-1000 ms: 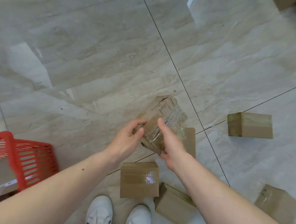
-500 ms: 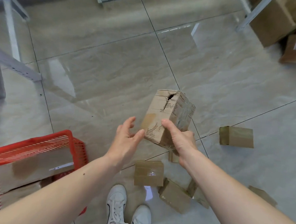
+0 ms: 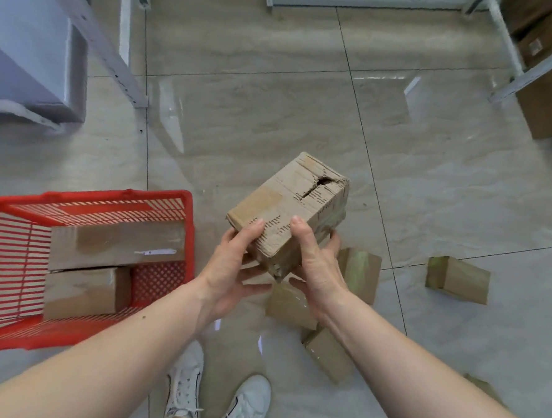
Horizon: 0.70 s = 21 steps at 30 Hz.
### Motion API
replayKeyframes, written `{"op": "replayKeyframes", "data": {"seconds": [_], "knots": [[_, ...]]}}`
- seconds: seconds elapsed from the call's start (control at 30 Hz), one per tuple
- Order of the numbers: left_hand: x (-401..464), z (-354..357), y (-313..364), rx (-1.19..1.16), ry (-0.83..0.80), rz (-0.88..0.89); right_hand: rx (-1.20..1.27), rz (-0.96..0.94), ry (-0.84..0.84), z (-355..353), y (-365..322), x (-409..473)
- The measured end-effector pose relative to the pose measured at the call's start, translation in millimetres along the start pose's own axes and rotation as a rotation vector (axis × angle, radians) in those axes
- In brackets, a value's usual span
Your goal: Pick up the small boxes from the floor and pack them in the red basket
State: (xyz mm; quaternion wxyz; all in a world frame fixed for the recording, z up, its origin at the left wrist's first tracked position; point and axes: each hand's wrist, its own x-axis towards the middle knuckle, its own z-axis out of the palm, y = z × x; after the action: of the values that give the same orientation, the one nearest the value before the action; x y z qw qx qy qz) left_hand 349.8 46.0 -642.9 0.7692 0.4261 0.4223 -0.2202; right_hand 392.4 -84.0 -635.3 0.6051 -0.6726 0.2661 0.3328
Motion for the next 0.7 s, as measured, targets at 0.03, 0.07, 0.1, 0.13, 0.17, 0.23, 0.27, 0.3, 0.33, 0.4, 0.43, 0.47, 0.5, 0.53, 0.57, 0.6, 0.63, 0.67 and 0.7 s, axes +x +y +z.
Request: {"op": "replayKeyframes", "data": {"seconds": [0.03,0.07,0.1,0.13,0.17,0.23,0.27,0.3,0.33,0.4,0.43,0.47,0.5,0.53,0.57,0.6,0.63,0.67,0.7], "knots": [[-5,-11,0,-0.021,0.019,0.013,-0.031,-0.012,-0.008,9,1,-6],[-9,-24,0,-0.033,0.037,0.028,-0.074,-0.027,-0.006,17,3,-11],[-13,-37,0,-0.041,0.054,0.041,-0.13,-0.031,0.011,25,4,-16],[-16,-51,0,-0.037,0.07,0.049,-0.195,-0.035,0.046,32,5,-19],[-20,-66,-1,-0.036,0.082,0.052,-0.272,-0.053,0.086,40,6,-22],[-29,-97,-5,-0.062,0.094,0.047,-0.41,-0.127,0.108,57,10,-27],[-34,-114,-7,-0.076,0.1,0.044,-0.472,-0.158,0.091,68,14,-30],[-39,-131,-9,-0.087,0.104,0.035,-0.532,-0.17,0.069,79,18,-33],[-43,-149,-12,-0.084,0.115,0.023,-0.584,-0.172,0.05,90,25,-35],[-54,-189,-16,-0.063,0.165,0.005,-0.675,-0.172,0.033,117,39,-41],[-58,-203,-17,-0.056,0.194,-0.001,-0.713,-0.18,0.037,128,46,-43],[-60,-217,-17,-0.053,0.223,-0.005,-0.743,-0.191,0.042,138,52,-44],[-63,-236,-16,-0.054,0.249,-0.01,-0.761,-0.188,0.04,154,61,-45],[-65,-253,-15,-0.042,0.264,-0.005,-0.764,-0.169,0.04,169,70,-44],[-66,-266,-14,-0.022,0.265,0.001,-0.752,-0.144,0.044,182,78,-44],[-65,-279,-14,-0.009,0.261,0.002,-0.725,-0.116,0.05,194,87,-43],[-64,-288,-15,-0.005,0.259,-0.001,-0.697,-0.093,0.059,204,95,-42],[-61,-297,-16,0.007,0.259,0.002,-0.674,-0.072,0.067,212,104,-40],[-56,-304,-19,0.019,0.254,0.015,-0.659,-0.061,0.072,219,113,-37]]}}
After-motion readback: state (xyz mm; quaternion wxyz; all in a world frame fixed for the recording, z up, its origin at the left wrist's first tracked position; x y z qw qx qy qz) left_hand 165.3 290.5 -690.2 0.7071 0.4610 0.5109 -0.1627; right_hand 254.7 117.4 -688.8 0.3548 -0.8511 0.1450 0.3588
